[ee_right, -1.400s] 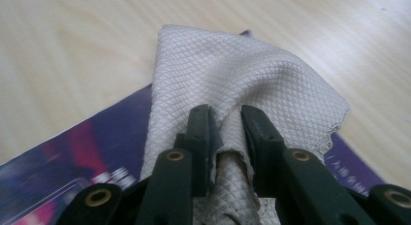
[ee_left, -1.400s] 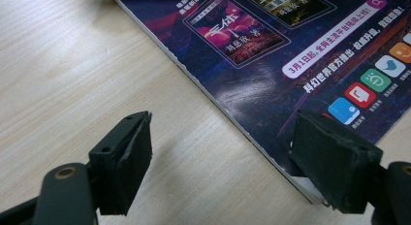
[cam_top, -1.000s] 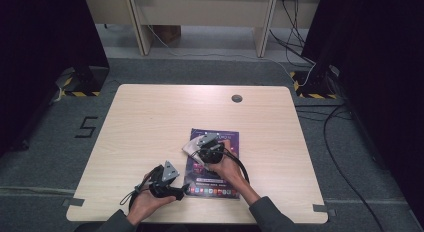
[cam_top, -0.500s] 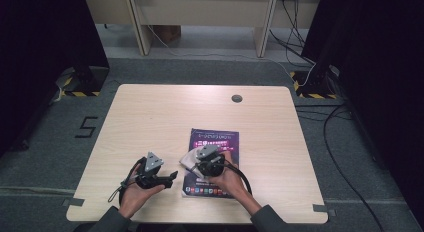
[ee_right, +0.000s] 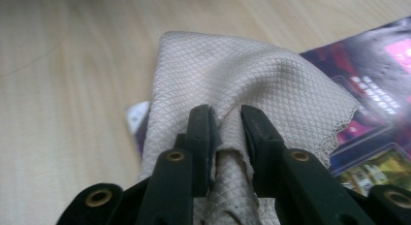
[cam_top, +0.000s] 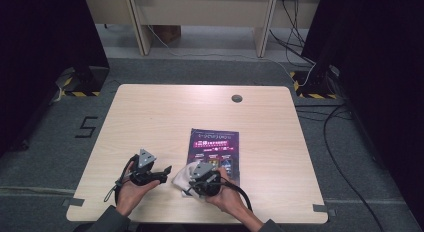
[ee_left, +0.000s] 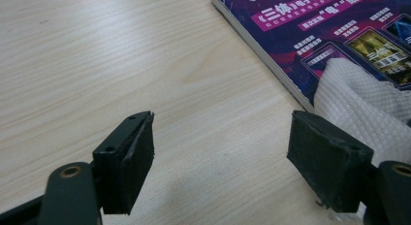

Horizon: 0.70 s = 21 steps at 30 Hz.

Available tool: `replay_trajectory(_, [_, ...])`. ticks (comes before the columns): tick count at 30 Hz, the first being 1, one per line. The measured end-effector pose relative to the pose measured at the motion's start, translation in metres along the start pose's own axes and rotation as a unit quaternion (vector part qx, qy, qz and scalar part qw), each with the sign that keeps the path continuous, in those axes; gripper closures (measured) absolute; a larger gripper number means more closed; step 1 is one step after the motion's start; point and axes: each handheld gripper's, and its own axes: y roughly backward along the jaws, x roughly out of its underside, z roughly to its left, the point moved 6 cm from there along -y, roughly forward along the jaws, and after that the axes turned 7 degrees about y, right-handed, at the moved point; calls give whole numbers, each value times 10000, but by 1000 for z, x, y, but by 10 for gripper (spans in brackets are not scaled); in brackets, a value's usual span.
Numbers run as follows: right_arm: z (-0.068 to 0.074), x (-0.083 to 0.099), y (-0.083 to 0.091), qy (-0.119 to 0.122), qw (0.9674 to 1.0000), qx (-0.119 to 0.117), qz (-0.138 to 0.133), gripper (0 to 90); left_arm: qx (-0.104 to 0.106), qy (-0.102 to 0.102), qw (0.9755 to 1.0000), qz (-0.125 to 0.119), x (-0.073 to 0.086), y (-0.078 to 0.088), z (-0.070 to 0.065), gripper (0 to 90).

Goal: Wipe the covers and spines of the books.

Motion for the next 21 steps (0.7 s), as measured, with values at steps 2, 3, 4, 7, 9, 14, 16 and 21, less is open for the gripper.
replay_trajectory(2, [5,0,0,-14,10000,-27,-16,747,-14,26,10000,8,0,0,1,244])
replay_trajectory(3, [6,0,1,14,10000,-47,-22,747,-21,16,10000,30,0,0,1,244])
replay_trajectory(4, [8,0,1,5,10000,-70,-28,747,-16,37,10000,11,0,0,2,244])
replay_trajectory(7, [11,0,1,25,9999,-123,-56,746,-24,39,10000,15,0,0,2,244])
replay_trajectory(9, [10,0,2,60,9999,-131,-58,744,-23,35,10000,27,1,0,2,245])
replay_trajectory(14, [5,2,3,-9,9998,-190,-3,736,-14,30,10000,33,1,0,2,245])
replay_trajectory(16, [1,5,6,-67,9998,-165,27,736,-16,12,10000,37,1,0,2,245])
replay_trajectory(21, [-8,20,18,-271,9995,-66,111,733,30,-9,9999,99,4,-2,-1,245])
